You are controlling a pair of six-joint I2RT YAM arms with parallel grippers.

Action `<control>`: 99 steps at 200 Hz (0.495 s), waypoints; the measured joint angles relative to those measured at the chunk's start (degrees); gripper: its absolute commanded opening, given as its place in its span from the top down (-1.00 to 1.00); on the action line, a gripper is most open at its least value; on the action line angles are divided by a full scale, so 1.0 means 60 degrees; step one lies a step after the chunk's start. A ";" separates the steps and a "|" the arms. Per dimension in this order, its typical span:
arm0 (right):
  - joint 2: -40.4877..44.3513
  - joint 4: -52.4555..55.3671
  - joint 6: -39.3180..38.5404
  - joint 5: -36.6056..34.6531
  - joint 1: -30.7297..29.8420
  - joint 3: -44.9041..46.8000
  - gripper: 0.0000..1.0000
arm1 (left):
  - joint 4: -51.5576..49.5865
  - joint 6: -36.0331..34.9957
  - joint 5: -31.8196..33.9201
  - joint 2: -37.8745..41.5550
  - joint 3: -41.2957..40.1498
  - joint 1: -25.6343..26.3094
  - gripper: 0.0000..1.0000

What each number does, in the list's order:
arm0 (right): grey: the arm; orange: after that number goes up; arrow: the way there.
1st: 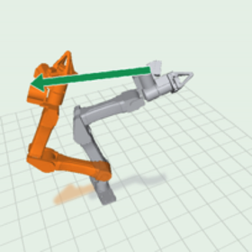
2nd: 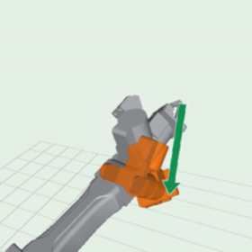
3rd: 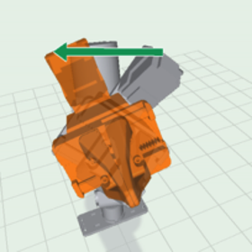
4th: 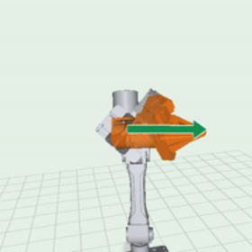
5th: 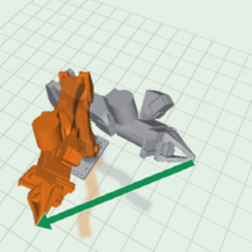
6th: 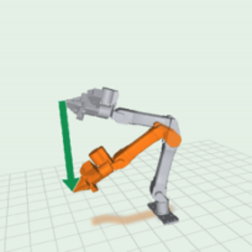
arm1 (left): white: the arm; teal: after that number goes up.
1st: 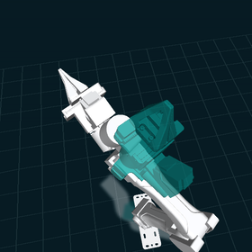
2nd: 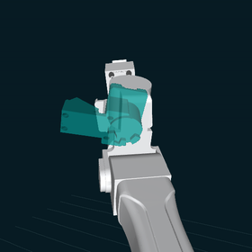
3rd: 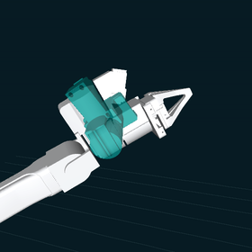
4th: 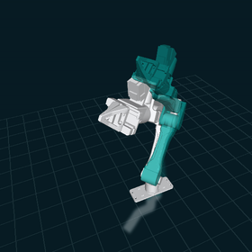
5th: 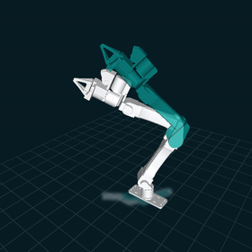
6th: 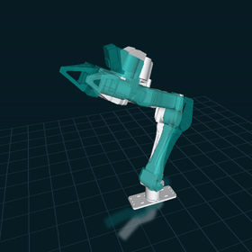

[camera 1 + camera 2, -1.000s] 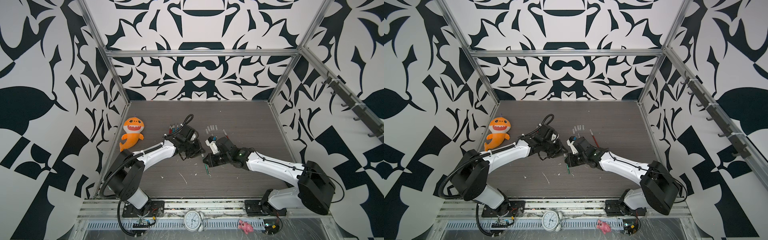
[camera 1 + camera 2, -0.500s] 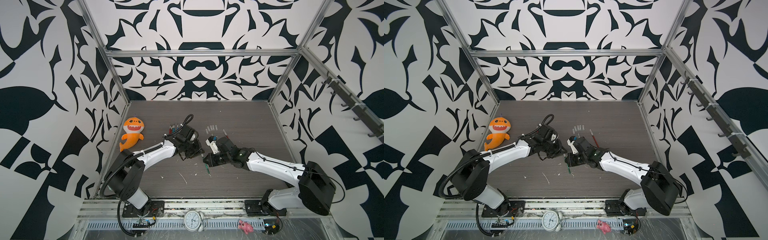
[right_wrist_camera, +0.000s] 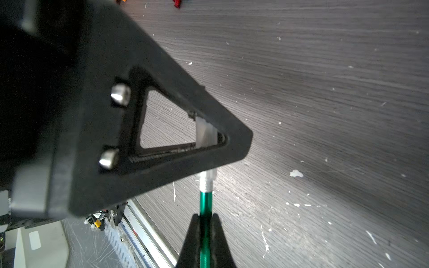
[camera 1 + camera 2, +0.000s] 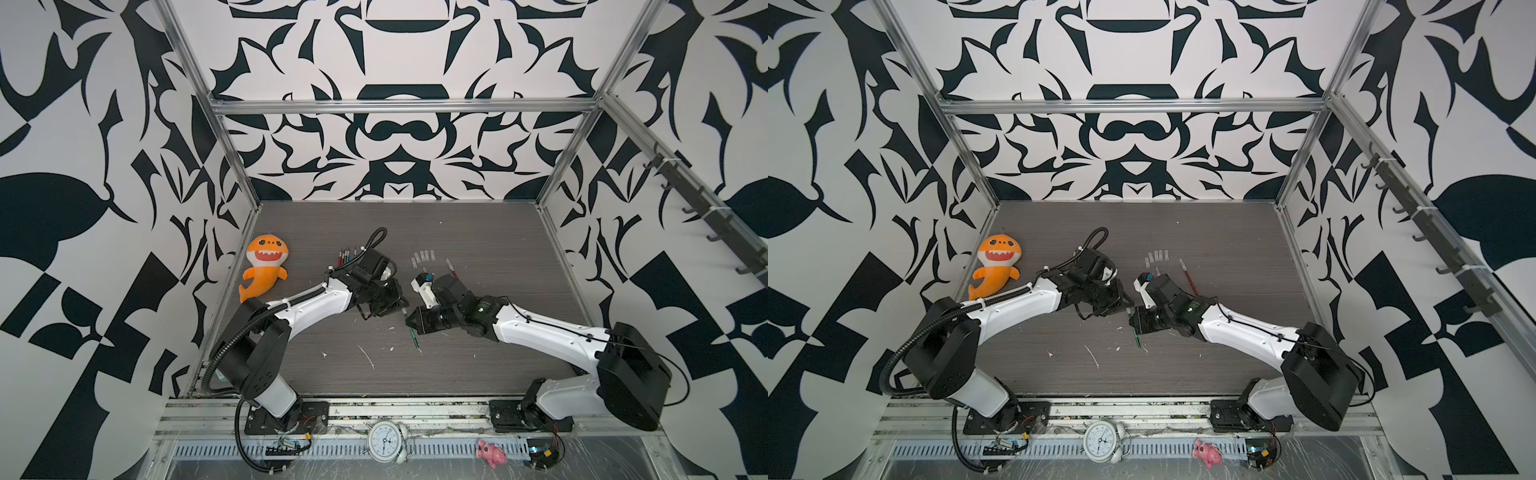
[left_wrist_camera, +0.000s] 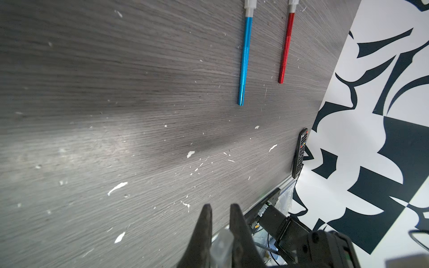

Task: Remove protective caps from carving knives
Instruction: Remove the protective sleeve from the carving knife.

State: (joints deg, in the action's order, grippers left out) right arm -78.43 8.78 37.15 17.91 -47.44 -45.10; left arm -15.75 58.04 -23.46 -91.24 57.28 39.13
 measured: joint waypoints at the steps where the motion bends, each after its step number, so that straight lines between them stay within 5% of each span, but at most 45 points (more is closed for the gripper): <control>1: 0.0000 0.0000 -0.0004 0.0000 0.0000 -0.0004 1.00 | 0.0000 0.0000 -0.0004 0.0000 0.0004 0.0000 1.00; 99: 0.0157 -0.0222 -0.0168 0.0178 0.0000 0.0117 1.00 | -0.0543 -0.0328 -0.0375 0.0000 0.0266 -0.0211 1.00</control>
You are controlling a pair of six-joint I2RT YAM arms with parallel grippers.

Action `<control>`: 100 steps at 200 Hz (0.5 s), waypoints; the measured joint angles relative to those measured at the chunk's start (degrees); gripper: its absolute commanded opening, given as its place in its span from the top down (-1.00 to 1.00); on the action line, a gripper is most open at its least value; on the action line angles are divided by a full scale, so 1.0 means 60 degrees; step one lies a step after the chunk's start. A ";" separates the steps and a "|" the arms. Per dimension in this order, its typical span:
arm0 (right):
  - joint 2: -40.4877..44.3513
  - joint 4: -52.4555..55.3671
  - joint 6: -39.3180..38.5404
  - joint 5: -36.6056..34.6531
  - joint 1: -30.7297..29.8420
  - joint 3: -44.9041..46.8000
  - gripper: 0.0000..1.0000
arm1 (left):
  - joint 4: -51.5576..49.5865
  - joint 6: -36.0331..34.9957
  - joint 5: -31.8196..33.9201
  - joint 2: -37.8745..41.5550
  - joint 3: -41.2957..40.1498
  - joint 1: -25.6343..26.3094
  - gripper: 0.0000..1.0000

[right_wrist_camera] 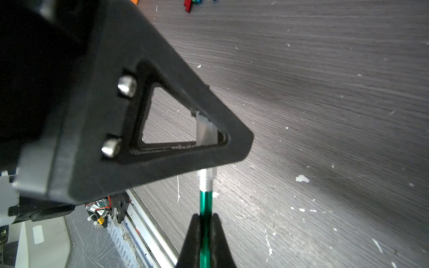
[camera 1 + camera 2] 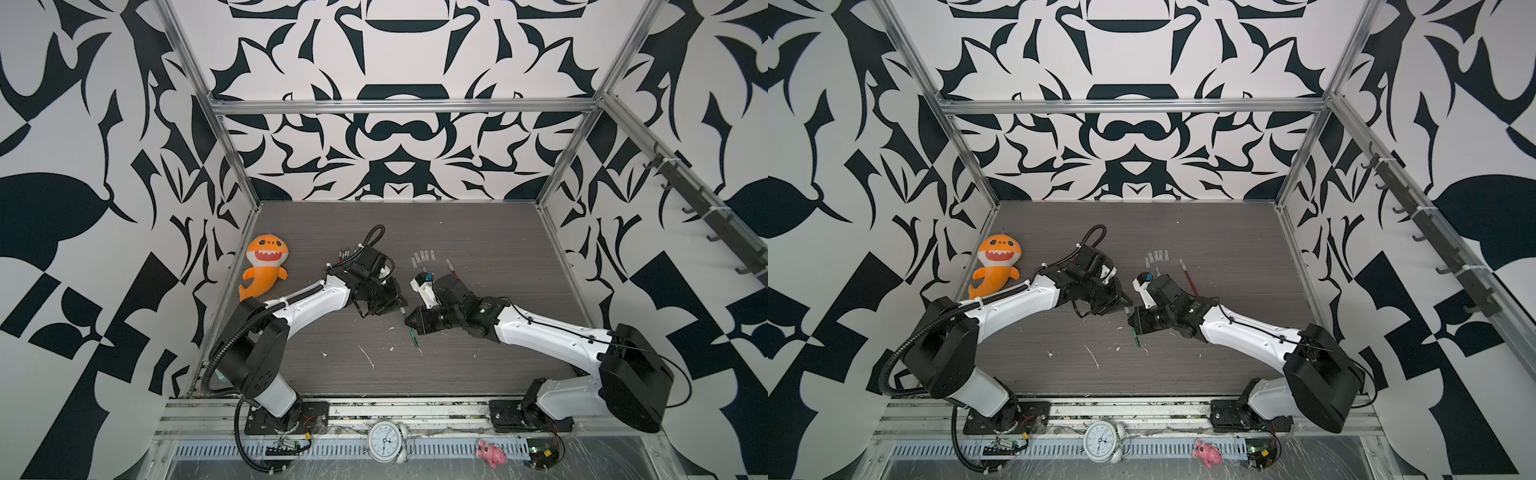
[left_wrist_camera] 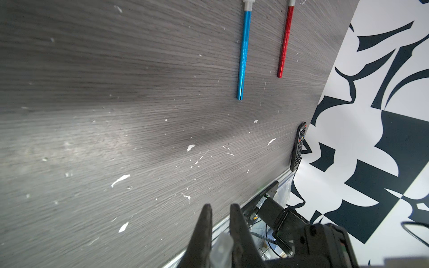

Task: Remove protective caps from carving knives
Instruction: Remove the protective sleeve from the carving knife.

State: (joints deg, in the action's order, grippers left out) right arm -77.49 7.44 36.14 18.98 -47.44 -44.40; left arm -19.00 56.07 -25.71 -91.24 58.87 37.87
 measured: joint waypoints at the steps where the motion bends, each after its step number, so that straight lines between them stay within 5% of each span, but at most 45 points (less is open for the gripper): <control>1: 0.0007 0.0000 0.0000 0.0004 0.0000 0.0000 1.00 | -0.0007 -0.0007 -0.0004 0.0000 0.0004 0.0000 1.00; 100: 0.0033 -0.0015 -0.0106 0.0350 0.0033 0.0004 1.00 | -0.0605 -0.0342 -0.0182 0.0000 0.0262 -0.0087 1.00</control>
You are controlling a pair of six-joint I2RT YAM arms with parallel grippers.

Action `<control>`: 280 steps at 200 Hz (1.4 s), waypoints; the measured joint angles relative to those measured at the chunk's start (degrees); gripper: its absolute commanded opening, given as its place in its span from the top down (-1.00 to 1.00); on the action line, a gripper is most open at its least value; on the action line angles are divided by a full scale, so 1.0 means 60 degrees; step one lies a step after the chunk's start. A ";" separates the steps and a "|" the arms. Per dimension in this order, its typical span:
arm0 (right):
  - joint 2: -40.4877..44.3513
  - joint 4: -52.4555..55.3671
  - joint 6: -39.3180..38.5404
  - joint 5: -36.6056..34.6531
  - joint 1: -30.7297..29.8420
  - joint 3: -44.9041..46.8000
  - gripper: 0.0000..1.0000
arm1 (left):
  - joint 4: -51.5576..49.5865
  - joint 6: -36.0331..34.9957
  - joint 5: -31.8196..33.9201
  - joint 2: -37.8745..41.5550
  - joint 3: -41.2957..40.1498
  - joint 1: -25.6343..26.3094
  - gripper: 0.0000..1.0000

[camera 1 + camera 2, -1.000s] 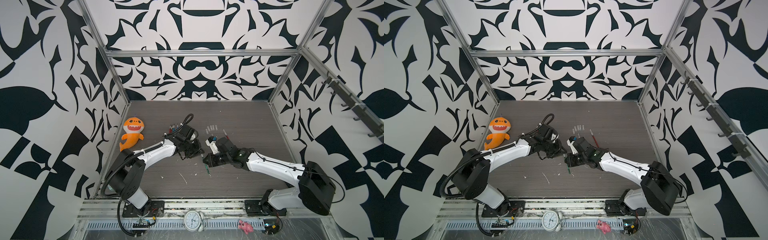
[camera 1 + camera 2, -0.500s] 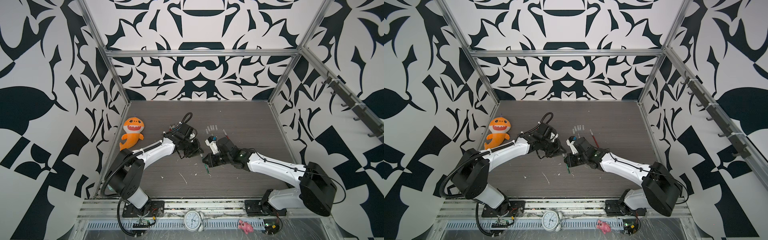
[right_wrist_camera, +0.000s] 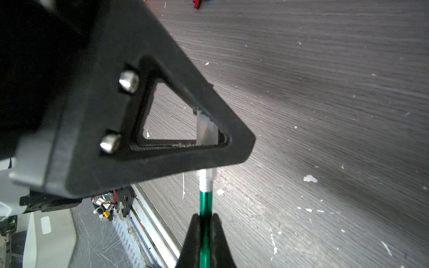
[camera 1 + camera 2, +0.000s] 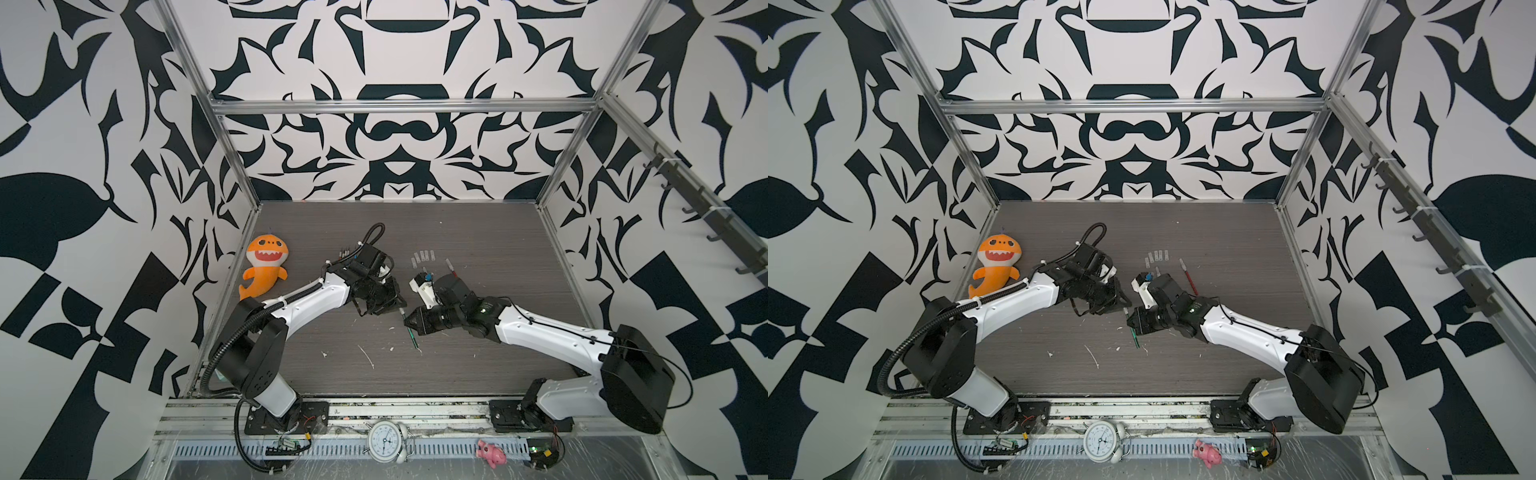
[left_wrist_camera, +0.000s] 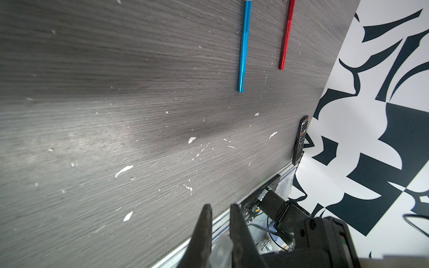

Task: Remove protective caps from carving knives
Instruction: Remove the protective sleeve from the carving knife, then place the carving knife at the center of the board.

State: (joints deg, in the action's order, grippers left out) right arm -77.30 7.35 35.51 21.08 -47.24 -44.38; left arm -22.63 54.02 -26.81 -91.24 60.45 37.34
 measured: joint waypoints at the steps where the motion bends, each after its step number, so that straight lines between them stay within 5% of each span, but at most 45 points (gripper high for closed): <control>1: 0.0000 0.0000 0.0000 0.0004 0.0000 0.0000 1.00 | -0.0004 -0.0004 0.0000 0.0000 0.0000 0.0000 1.00; 140: 0.0029 0.1574 0.0004 0.1384 -0.0211 0.0474 1.00 | 0.0667 -0.0149 0.1180 -0.0004 0.0750 -0.0561 1.00; 201: 0.0688 0.1701 -0.0011 0.0466 -0.0208 0.0437 1.00 | 0.0080 -0.0831 0.1279 0.0164 0.0903 -0.1807 1.00; 280: -0.3246 0.0692 0.0437 -0.0903 0.0845 -0.2892 1.00 | -0.2645 -0.3428 0.3238 0.2900 0.1122 -0.3213 1.00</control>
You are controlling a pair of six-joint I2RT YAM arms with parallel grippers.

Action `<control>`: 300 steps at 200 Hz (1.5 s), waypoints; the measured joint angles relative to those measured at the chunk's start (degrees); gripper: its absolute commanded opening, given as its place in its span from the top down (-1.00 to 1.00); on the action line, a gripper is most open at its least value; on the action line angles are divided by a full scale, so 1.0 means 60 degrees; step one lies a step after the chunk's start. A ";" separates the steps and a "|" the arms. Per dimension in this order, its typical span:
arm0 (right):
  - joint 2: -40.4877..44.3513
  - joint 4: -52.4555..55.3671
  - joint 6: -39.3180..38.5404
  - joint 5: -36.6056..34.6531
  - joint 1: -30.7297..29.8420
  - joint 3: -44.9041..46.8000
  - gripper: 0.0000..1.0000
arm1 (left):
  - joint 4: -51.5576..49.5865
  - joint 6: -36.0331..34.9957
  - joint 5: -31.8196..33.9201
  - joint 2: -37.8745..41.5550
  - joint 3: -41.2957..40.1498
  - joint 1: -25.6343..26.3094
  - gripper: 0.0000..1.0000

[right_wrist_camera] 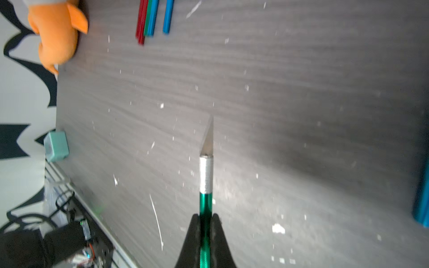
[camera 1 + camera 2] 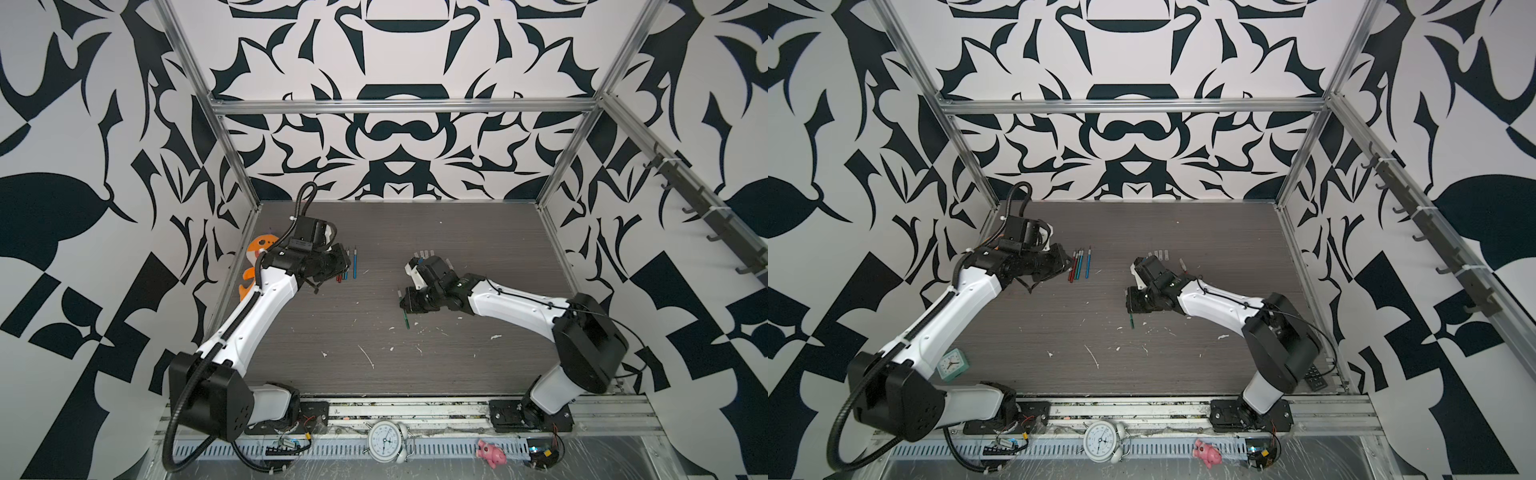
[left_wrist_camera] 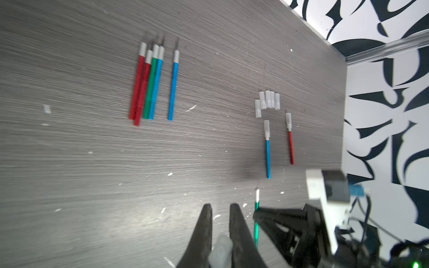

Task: Remove protective caps from carving knives
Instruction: Place the carving knife at the center of the board.

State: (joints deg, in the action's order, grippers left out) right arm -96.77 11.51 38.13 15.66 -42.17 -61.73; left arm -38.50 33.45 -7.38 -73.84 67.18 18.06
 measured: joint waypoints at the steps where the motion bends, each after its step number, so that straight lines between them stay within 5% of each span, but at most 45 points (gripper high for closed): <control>1: -0.0087 -0.0022 0.0018 -0.0015 0.0018 -0.0084 1.00 | -0.0007 -0.0026 0.0036 0.0025 -0.0011 -0.0004 1.00; 81: -0.5169 -0.0186 0.0535 -0.0047 0.0175 -0.5315 1.00 | -0.0805 -0.1399 0.3013 0.2135 -0.1891 -0.0025 1.00; 166: -0.7868 0.0477 0.0747 0.0353 0.0477 -0.9158 1.00 | -0.0805 -0.1625 0.3330 0.2047 -0.1891 -0.0007 1.00; 224: -0.8087 0.0397 0.1188 0.0408 0.0514 -0.9453 1.00 | -0.0805 -0.1661 0.3326 0.2044 -0.1891 -0.0007 1.00; 256: -0.8087 0.0401 0.1344 0.0390 0.0488 -0.9453 0.62 | -0.0805 -0.1672 0.3308 0.2007 -0.1891 -0.0007 1.00; 300: -0.8025 0.0335 0.1428 0.0364 0.0404 -0.9449 0.37 | -0.0805 -0.1734 0.3286 0.1956 -0.1891 -0.0007 1.00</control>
State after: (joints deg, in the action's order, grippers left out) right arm -144.92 13.52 46.70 17.85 -39.75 -118.43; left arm -43.33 23.05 12.34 -62.11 55.83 18.02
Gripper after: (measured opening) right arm 0.297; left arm 0.154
